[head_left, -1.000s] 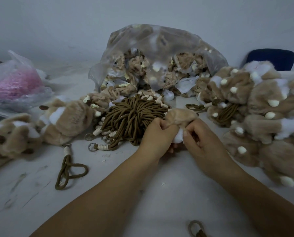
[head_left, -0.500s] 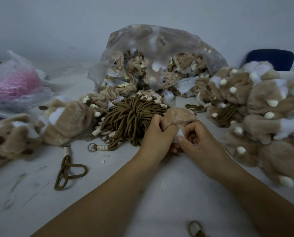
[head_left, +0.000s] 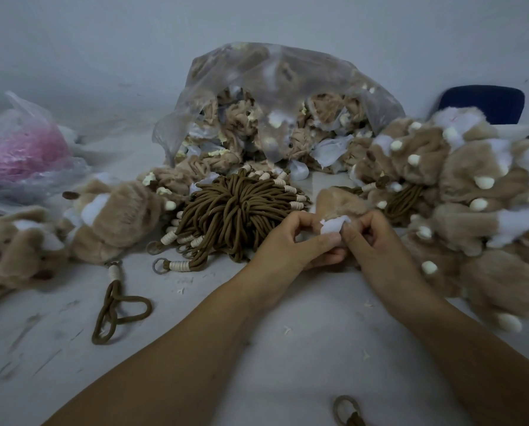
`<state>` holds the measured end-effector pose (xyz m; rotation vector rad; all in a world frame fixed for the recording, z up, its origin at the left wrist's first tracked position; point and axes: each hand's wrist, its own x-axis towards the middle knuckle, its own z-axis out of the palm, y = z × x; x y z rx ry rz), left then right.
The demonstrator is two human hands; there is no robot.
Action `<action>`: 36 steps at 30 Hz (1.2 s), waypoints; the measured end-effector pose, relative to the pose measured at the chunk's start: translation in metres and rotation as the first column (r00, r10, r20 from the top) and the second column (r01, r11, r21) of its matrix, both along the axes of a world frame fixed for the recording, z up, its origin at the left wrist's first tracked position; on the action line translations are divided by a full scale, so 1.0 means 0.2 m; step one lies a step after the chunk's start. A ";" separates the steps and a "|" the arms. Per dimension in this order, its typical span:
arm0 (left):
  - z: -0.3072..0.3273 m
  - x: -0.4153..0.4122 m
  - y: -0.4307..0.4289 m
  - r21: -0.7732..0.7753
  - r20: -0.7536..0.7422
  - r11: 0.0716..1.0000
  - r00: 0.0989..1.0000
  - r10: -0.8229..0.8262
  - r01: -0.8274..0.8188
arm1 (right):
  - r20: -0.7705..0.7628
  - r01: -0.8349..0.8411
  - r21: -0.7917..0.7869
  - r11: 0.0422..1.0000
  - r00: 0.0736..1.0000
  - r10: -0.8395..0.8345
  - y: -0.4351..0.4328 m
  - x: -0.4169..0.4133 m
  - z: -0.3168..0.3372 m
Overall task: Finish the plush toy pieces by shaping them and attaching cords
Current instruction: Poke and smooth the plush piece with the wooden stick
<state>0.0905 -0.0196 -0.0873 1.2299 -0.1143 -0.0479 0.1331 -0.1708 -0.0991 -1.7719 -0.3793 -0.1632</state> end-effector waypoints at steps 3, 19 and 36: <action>0.00 0.00 -0.01 0.059 0.013 0.998 1.000 0.020 -0.020 | -0.037 -0.032 0.053 0.998 0.999 0.034 0.00 -0.01 0.00; 0.00 0.01 0.00 0.458 0.121 0.861 0.975 0.184 -0.219 | -0.123 -0.225 0.095 0.970 0.964 0.236 0.00 -0.01 0.01; -0.01 -0.01 -0.01 0.667 0.190 0.709 0.972 0.135 -0.229 | -0.113 -0.064 -0.040 0.997 0.992 0.059 -0.01 0.00 -0.01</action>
